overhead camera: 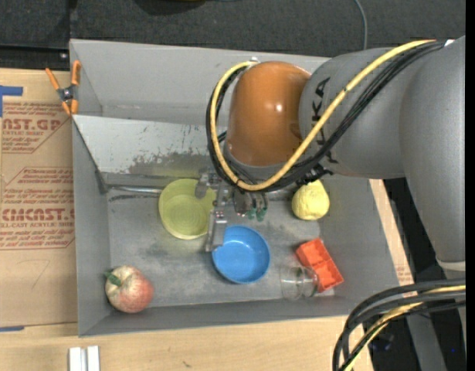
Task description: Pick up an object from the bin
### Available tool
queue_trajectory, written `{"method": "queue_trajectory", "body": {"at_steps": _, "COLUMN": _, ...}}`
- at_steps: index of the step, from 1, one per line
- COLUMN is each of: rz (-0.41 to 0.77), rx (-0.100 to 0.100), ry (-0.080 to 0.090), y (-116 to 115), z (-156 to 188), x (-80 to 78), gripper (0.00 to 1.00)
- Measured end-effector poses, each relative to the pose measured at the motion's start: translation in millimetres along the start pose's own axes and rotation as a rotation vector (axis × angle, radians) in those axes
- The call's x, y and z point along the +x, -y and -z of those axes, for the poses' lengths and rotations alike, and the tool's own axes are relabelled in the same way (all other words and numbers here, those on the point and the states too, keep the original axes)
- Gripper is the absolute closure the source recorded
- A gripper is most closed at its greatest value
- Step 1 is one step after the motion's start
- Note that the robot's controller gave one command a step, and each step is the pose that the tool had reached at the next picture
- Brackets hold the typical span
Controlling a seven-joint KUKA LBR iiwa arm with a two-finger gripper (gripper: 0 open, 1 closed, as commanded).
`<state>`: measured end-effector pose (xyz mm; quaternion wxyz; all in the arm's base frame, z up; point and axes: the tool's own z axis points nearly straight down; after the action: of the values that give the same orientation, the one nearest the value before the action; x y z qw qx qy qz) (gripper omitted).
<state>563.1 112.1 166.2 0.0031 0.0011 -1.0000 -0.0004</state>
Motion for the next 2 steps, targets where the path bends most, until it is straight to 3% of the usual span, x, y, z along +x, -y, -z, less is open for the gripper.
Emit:
{"method": "queue_trajectory", "body": {"at_steps": 1, "rz": -0.002, "rx": -0.001, "ry": 0.008, "y": 0.7, "z": 4.9, "x": -1.7, "gripper": 0.00}}
{"method": "queue_trajectory", "body": {"at_steps": 2, "rz": 0.095, "rx": 0.000, "ry": -0.001, "y": 63.0, "z": -97.1, "x": 35.5, "gripper": 0.00}}
